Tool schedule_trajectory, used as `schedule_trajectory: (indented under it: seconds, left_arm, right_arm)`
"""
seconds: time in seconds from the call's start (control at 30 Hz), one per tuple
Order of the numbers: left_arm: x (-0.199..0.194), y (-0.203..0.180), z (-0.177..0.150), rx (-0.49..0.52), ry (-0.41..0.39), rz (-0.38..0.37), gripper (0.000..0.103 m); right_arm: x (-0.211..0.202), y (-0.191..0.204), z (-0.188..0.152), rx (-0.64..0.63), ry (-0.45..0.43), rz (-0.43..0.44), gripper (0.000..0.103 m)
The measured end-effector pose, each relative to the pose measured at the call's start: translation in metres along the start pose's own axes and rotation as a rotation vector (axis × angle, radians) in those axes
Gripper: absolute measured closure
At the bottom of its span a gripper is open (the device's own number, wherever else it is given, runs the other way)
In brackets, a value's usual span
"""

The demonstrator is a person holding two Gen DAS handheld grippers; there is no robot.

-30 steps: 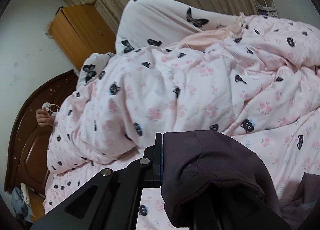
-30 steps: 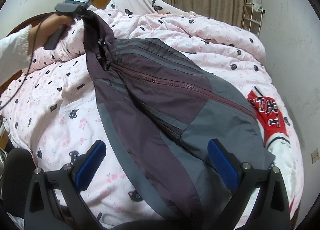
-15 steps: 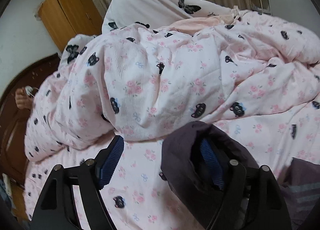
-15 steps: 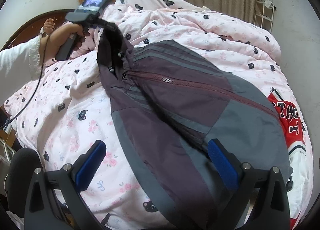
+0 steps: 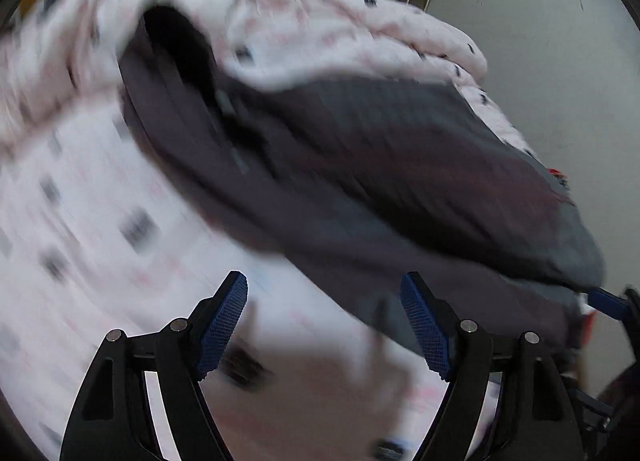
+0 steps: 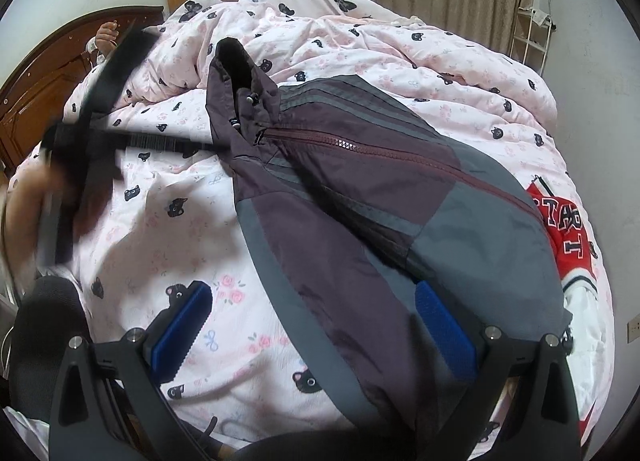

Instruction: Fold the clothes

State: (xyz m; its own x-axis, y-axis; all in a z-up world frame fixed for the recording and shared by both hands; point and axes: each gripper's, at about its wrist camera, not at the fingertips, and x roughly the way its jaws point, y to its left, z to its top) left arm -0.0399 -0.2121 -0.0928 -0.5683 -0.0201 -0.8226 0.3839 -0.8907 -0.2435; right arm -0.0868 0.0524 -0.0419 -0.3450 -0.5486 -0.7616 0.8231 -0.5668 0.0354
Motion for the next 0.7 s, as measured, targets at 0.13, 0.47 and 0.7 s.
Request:
schedule_trajectory:
  seconds: [0.13, 0.47, 0.7]
  left_arm:
    - [0.026, 0.004, -0.018, -0.166, 0.023, -0.099, 0.029]
    - [0.054, -0.008, -0.001, -0.287, -0.037, -0.183, 0.056]
    - [0.062, -0.011, -0.002, -0.353, -0.058, -0.209, 0.056]
  right_arm:
    - [-0.003, 0.0, -0.003, 0.006, 0.004, 0.001, 0.0]
    - [-0.003, -0.008, -0.008, 0.049, -0.002, 0.03, 0.0]
    - [-0.001, -0.011, -0.008, 0.069, -0.002, 0.047, 0.0]
